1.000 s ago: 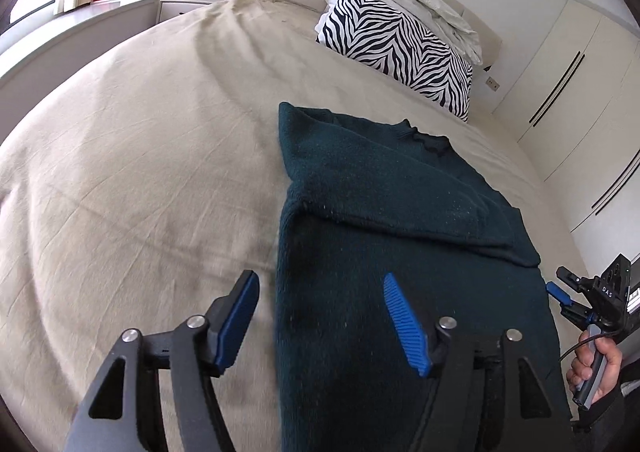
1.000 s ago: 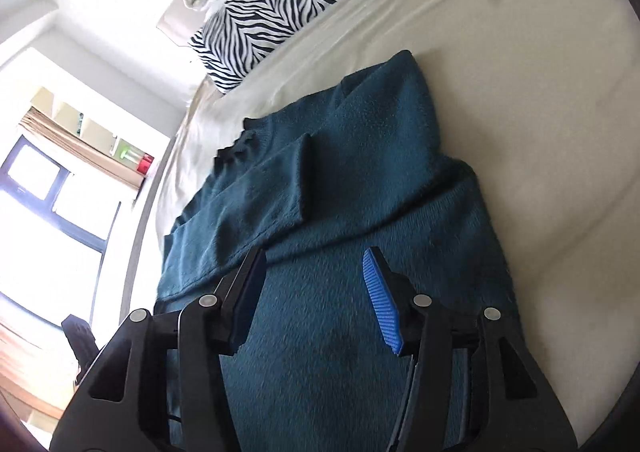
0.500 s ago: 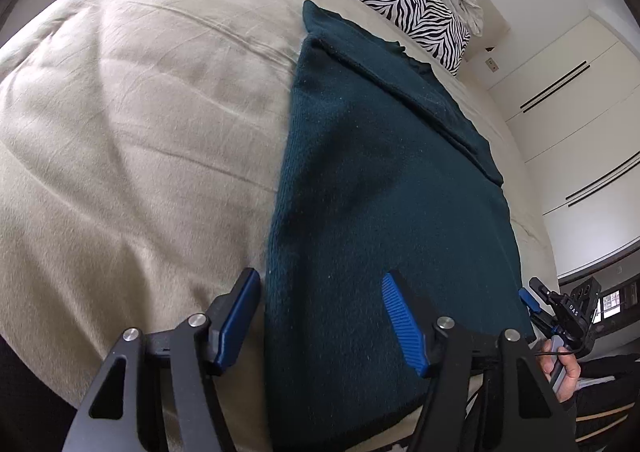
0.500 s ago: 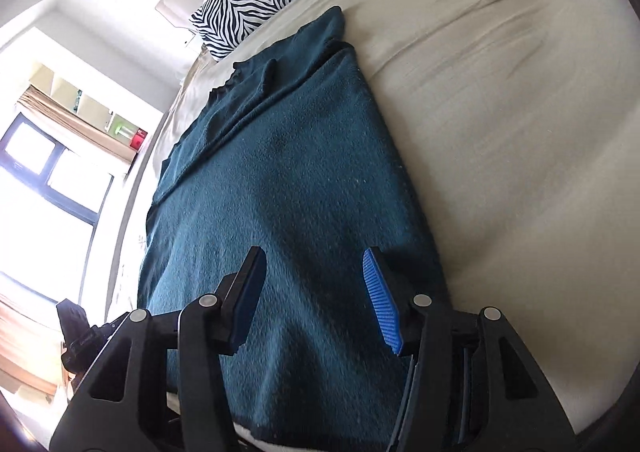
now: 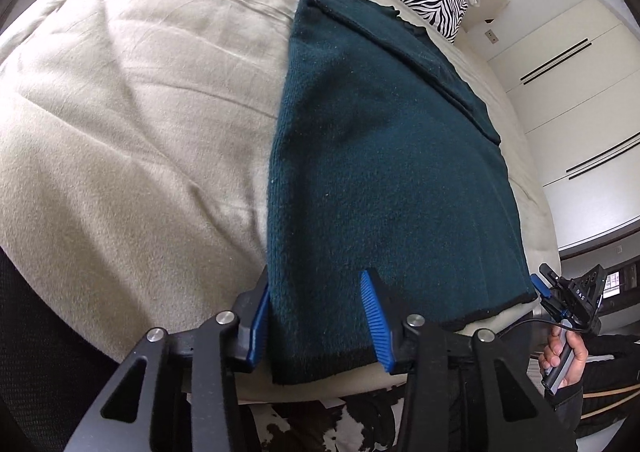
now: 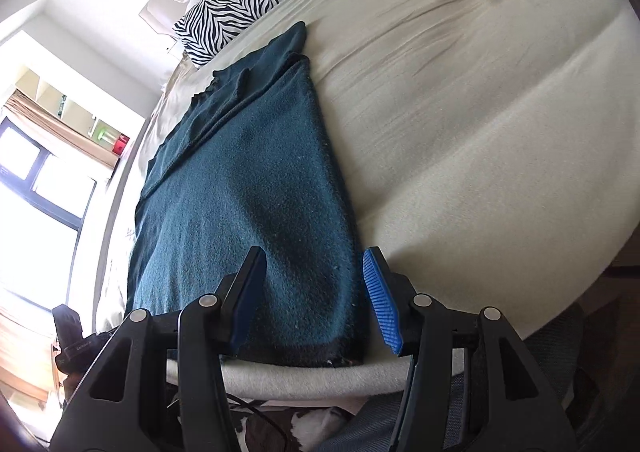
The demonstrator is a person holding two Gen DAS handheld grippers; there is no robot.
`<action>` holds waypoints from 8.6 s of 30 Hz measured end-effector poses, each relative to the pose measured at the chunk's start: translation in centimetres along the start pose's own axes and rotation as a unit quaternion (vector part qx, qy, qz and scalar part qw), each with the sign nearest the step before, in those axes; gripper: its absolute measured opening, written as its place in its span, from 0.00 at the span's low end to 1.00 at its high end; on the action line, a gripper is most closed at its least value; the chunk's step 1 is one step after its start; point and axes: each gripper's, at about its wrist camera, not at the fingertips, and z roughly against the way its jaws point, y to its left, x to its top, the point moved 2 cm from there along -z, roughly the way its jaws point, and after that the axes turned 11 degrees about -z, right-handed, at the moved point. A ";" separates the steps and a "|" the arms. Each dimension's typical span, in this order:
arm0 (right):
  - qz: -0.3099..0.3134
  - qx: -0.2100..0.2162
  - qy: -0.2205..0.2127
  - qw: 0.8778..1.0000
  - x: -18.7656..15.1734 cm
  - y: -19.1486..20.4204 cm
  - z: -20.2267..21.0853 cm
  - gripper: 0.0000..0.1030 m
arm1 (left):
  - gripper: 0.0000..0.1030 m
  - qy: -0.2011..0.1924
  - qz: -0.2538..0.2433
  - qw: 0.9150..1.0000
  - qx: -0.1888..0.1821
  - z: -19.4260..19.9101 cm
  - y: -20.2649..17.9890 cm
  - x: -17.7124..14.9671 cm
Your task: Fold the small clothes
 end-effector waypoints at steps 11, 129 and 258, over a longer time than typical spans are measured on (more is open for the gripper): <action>-0.052 -0.007 0.039 0.998 -0.5 -3.0 1.0 0.47 | 0.10 0.016 -0.002 1.000 0.003 -0.3 0.1 -0.6; 0.080 -0.107 -0.047 0.990 22.4 13.4 -22.2 0.17 | 0.62 -0.159 -0.015 0.987 -0.002 -8.4 4.8 24.9; -0.100 0.200 0.018 0.974 9.4 16.2 -16.7 0.45 | 0.62 -0.124 -0.041 0.989 0.067 -8.5 4.4 25.4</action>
